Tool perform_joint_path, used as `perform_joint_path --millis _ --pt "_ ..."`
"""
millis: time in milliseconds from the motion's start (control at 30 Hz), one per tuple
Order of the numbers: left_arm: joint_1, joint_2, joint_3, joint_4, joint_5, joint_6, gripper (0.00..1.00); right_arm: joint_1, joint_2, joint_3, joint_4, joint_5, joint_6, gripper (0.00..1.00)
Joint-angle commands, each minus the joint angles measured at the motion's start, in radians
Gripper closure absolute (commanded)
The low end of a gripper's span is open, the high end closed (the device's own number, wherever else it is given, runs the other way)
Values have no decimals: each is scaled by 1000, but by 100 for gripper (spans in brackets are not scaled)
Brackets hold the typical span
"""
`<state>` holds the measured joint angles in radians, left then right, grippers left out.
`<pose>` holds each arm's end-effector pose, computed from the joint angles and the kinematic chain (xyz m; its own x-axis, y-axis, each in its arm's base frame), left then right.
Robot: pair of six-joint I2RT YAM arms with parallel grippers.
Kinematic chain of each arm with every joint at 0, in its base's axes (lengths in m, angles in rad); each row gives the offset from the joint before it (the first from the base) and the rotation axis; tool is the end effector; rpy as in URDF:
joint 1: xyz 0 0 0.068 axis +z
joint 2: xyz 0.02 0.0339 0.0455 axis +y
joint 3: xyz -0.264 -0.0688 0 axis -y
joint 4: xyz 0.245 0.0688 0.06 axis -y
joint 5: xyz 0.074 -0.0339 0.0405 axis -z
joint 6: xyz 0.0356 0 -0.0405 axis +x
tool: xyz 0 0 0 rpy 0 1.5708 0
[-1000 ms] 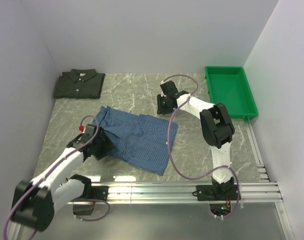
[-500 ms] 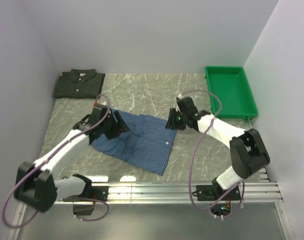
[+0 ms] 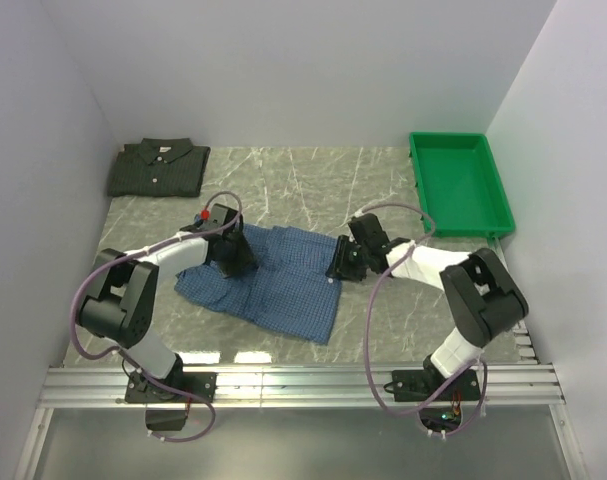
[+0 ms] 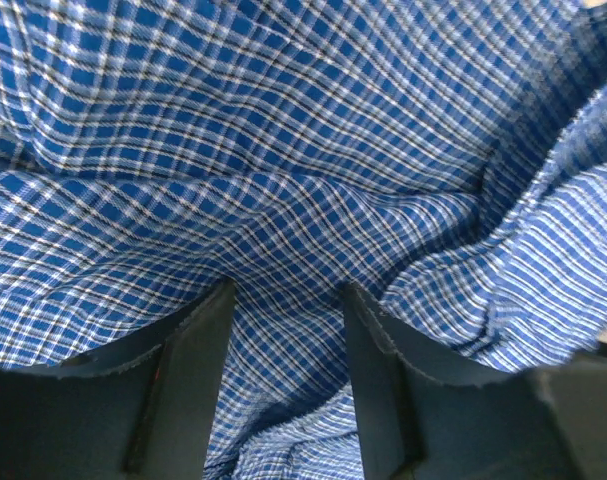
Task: Fold and stack the long sleeve shirts
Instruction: Fold the shirt
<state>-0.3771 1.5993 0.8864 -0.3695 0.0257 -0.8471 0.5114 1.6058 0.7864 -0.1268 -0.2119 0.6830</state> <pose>0.2819 -0.1126 0.1658 -0.8279 -0.4778 -0.2937 -0.3641 0.8562 -0.3666 0.2614 0.1553 0.1510 -0.9184 0.1921 -0.3459 -0.0079 0.8652 0.5014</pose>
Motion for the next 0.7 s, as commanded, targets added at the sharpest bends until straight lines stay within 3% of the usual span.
perform_joint_path --millis 0,167,367,533,667 --pt "30 25 -32 66 -7 -66 45 -1 94 89 39 65 -29 54" --pt "56 30 -67 116 45 -133 44 -33 232 270 -17 108 -109 55" --pt "53 -91 -26 64 31 -86 35 -65 232 405 -63 66 -174 55" --pt "-22 -298 3 -54 -61 -50 29 -63 70 297 -17 -84 -145 55" --pt "-140 -404 -29 -40 -33 -84 30 -60 -114 61 123 -217 -53 55"
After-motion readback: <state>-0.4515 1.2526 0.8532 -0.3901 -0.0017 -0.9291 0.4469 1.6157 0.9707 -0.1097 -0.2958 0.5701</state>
